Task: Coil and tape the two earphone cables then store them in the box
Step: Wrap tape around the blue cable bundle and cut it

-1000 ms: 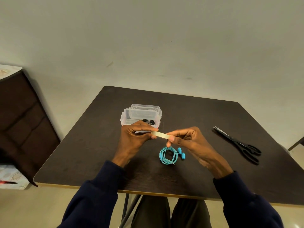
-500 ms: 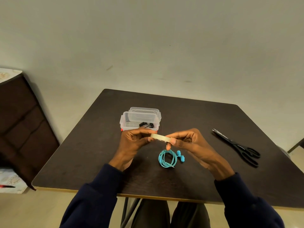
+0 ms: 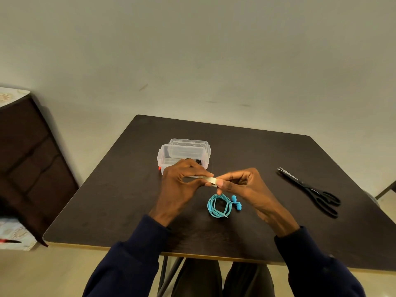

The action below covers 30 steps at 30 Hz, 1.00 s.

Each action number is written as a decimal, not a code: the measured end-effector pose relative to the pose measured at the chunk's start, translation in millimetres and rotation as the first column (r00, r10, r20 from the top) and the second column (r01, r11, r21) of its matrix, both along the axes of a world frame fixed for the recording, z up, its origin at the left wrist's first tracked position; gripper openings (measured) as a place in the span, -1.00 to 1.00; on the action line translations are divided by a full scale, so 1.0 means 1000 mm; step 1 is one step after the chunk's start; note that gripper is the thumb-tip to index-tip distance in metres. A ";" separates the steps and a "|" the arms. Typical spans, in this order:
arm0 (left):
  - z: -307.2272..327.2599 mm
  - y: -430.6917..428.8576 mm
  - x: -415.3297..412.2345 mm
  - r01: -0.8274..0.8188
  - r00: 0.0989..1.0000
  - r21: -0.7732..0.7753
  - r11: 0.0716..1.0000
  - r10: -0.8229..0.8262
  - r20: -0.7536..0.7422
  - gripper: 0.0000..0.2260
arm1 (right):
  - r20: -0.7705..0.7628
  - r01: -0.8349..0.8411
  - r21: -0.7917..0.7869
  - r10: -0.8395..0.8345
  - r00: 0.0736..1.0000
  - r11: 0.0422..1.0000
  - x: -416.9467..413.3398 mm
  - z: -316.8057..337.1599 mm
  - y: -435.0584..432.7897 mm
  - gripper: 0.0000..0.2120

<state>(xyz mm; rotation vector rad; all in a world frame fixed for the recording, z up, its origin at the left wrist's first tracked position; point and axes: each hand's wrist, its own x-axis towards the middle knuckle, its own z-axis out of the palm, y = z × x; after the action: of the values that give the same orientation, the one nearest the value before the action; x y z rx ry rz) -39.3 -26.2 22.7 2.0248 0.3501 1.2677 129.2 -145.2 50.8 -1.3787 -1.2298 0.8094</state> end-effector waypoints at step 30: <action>-0.020 0.020 0.001 0.121 0.980 -0.286 0.951 -0.068 0.186 -0.77 | -0.086 -0.157 -0.006 0.156 0.984 0.988 0.004 0.006 -0.003 -0.78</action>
<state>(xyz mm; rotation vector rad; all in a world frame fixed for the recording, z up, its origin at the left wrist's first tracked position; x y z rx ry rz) -38.5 -6.5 2.8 1.6460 0.3334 1.2416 132.8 -148.2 56.9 -1.2560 -1.2791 0.9775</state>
